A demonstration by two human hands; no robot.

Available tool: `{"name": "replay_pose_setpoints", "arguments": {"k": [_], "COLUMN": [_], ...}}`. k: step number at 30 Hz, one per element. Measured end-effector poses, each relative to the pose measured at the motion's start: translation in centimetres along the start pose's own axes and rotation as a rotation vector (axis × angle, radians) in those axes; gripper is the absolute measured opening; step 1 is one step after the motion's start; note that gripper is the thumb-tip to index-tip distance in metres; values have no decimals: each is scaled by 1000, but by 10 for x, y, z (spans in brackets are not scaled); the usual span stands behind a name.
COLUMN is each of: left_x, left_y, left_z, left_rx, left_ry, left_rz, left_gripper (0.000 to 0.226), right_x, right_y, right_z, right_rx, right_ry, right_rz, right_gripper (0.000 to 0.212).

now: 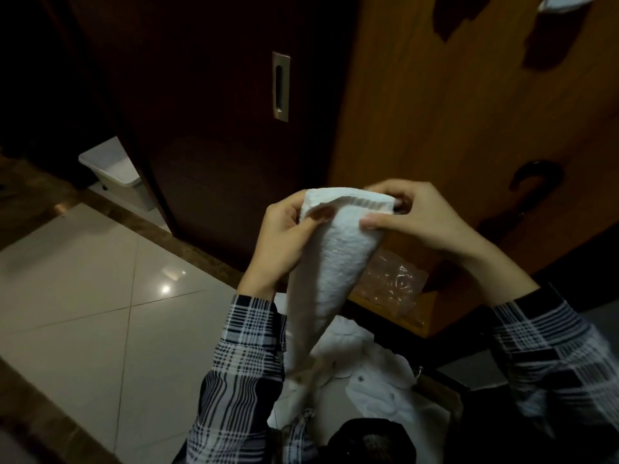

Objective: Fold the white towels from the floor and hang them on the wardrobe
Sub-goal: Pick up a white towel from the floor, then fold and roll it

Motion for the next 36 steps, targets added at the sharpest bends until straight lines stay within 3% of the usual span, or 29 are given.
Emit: {"name": "replay_pose_setpoints", "arguments": {"k": [2, 6, 13, 20, 25, 28, 31, 34, 36], "left_x": [2, 4, 14, -3, -11, -15, -18, -20, -21], "left_y": [0, 1, -6, -7, -6, -6, -4, -2, -2], "left_z": [3, 2, 11, 24, 25, 25, 20, 14, 11], "left_rx": [-10, -28, 73, 142, 135, 136, 124, 84, 68], "left_ry": [21, 8, -45, -143, -167, -153, -111, -100, -109], "left_rz": [14, -1, 51, 86, 120, 100, 53, -27, -60], "left_gripper": [21, 20, 46, 20, 16, 15, 16, 10, 7], "right_x": [0, -6, -15, -13, -5, -3, -4, -6, -10], "right_y": [-3, -4, 1, 3, -2, -5, -9, -10, -11], "right_z": [-3, -8, 9, 19, 20, 10, 3, 6, 7], "right_rx": [18, 149, 235, 191, 100, 61, 125, 203, 236], "right_ry": [34, 24, 85, 209, -34, -184, -280, -322, -305], "right_rz": [-47, -180, -127, -156, -84, -109, -137, -177, -193], "right_gripper": [13, 21, 27, 25, 35, 26, 14, 25, 15]}}
Point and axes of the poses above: each hand's wrist, its own y-axis towards the middle knuckle, its own x-axis out of the back of the hand, z = x × y, the point moved 1 cm from there along y, towards the middle knuckle, and after that the axes turned 14 degrees about y, right-handed, at the moved point
